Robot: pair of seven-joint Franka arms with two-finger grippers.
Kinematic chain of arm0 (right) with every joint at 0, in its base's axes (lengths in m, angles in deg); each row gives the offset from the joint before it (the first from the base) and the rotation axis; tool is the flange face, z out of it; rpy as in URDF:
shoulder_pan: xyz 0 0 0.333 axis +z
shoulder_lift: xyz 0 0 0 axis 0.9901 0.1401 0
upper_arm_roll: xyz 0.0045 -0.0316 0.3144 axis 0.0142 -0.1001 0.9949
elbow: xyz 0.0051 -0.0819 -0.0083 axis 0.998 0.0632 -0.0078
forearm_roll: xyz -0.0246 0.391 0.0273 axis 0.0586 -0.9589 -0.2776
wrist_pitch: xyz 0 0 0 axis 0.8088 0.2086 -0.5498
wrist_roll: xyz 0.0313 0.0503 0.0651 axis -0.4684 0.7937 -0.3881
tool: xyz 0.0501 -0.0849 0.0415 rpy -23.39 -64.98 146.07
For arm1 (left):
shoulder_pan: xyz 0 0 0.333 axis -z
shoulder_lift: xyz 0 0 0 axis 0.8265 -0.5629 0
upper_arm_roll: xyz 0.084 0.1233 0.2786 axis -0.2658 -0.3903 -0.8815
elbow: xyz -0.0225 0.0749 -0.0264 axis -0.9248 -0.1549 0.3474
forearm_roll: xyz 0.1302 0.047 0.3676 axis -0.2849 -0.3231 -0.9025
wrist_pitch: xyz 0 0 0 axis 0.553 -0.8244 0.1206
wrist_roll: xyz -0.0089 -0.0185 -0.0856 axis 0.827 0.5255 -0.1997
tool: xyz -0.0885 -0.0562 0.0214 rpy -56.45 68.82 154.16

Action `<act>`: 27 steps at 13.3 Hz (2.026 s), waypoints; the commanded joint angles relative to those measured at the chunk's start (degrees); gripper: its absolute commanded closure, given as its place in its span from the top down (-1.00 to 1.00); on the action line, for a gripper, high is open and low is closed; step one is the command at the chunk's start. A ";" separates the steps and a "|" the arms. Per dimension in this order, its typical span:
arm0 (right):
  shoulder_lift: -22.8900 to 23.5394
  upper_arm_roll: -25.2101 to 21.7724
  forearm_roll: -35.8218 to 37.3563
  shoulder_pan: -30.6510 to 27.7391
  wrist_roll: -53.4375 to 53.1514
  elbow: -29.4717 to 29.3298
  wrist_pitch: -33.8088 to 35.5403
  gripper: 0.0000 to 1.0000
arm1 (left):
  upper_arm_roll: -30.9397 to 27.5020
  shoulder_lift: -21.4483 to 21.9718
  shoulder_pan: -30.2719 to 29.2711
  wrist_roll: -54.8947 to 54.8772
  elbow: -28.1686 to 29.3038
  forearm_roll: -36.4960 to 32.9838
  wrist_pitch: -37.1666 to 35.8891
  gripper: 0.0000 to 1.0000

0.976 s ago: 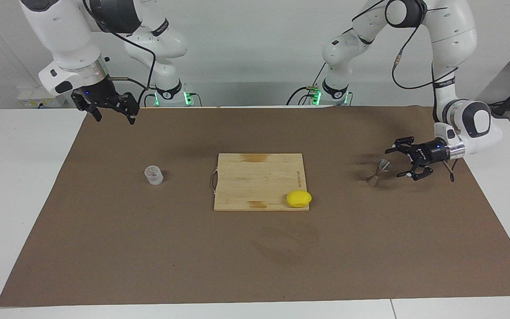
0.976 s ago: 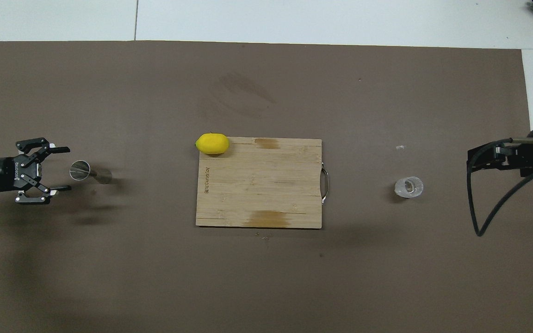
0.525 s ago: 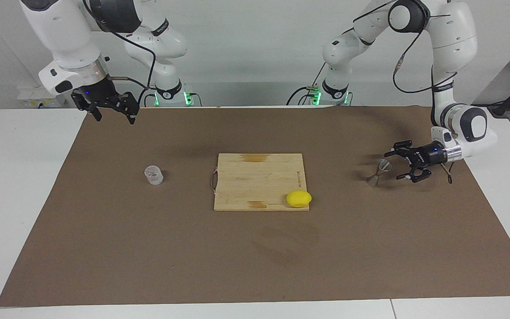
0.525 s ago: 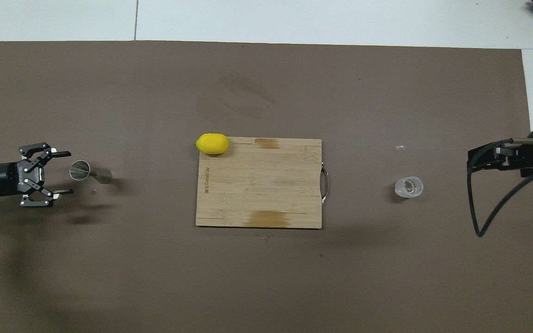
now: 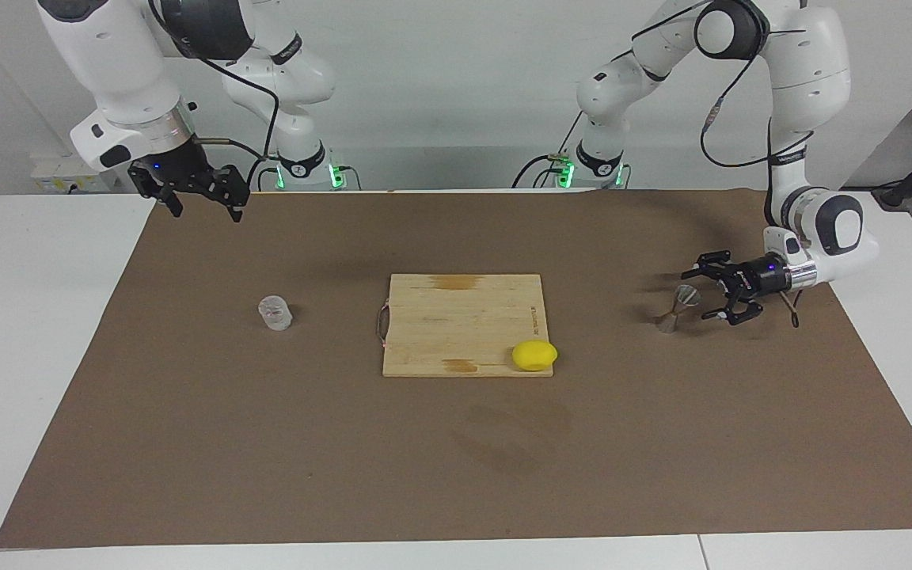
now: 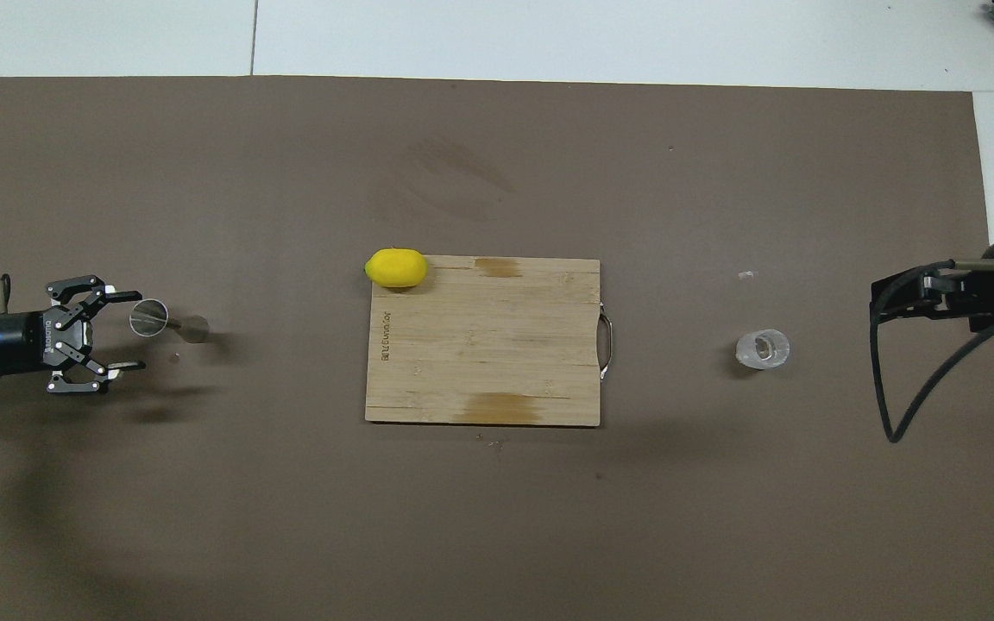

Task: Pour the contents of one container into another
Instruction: 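Open the left gripper around the metal cup, then close the left gripper on the metal cup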

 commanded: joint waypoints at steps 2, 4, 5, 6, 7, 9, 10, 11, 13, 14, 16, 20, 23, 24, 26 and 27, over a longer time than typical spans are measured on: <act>-1.59 0.20 -1.17 -0.45 -0.02 1.49 0.60 1.00 | 0.30 0.62 0.06 -1.34 0.73 0.61 -1.05 1.00; -1.59 0.20 -1.17 -0.45 -0.02 1.49 0.60 1.00 | 0.30 0.62 0.24 -1.34 0.73 1.40 -1.49 1.00; -1.59 0.20 -1.17 -0.45 -0.02 1.49 0.60 1.00 | 0.30 0.53 0.24 -1.34 0.56 1.49 -1.75 1.00; -1.59 0.20 -1.17 -0.45 -0.02 1.49 0.60 1.00 | 0.30 0.53 0.24 -1.34 0.29 1.58 -1.84 1.00; -1.59 0.20 -1.17 -0.45 -0.02 1.49 0.60 1.00 | 0.30 0.53 0.24 -1.25 0.20 2.19 -2.10 1.00; -1.59 0.20 -1.17 -0.45 -0.02 1.49 0.60 1.00 | 0.38 0.53 0.33 -1.25 0.03 2.72 -2.37 1.00; -1.59 0.20 -1.17 -0.45 -0.02 1.49 0.60 1.00 | 0.47 0.53 0.68 -1.25 0.03 3.42 -2.37 1.00; -1.59 0.20 -1.17 -0.45 -0.02 1.49 0.60 1.00 | 0.47 0.53 1.12 -1.25 0.03 3.86 -2.37 1.00; -1.59 0.20 -1.17 -0.45 -0.02 1.49 0.60 1.00 | 0.47 0.44 1.56 -1.25 -0.06 4.39 -2.28 1.00; -1.59 0.20 -1.17 -0.45 -0.02 1.57 0.60 1.00 | 0.47 0.44 1.73 -1.25 -0.06 4.56 -2.28 1.00; -1.59 0.20 -1.17 -0.54 -0.02 1.57 0.60 1.00 | 0.47 0.44 2.26 -1.25 -0.06 4.65 -2.19 0.98; -1.68 0.20 -1.17 -0.54 -0.02 1.57 0.60 1.00 | 0.30 0.44 2.26 -1.17 -0.15 4.39 -2.02 0.78; -1.68 0.20 -1.17 -0.54 -0.02 1.66 0.60 1.00 | 0.21 0.44 2.09 -1.17 -0.15 4.04 -1.75 0.38; -1.68 0.20 -1.17 -0.54 -0.02 1.66 0.60 1.00 | 0.21 0.44 2.00 -1.17 -0.15 4.04 -1.75 0.25; -1.77 0.11 -1.17 -0.54 -0.02 1.92 0.60 1.00 | 0.21 0.44 1.91 -1.17 -0.24 3.95 -1.75 -0.07; -2.03 0.20 -1.17 -0.54 -0.02 2.10 0.60 1.00 | 0.21 0.44 1.82 -1.17 -0.41 3.95 -1.58 -0.24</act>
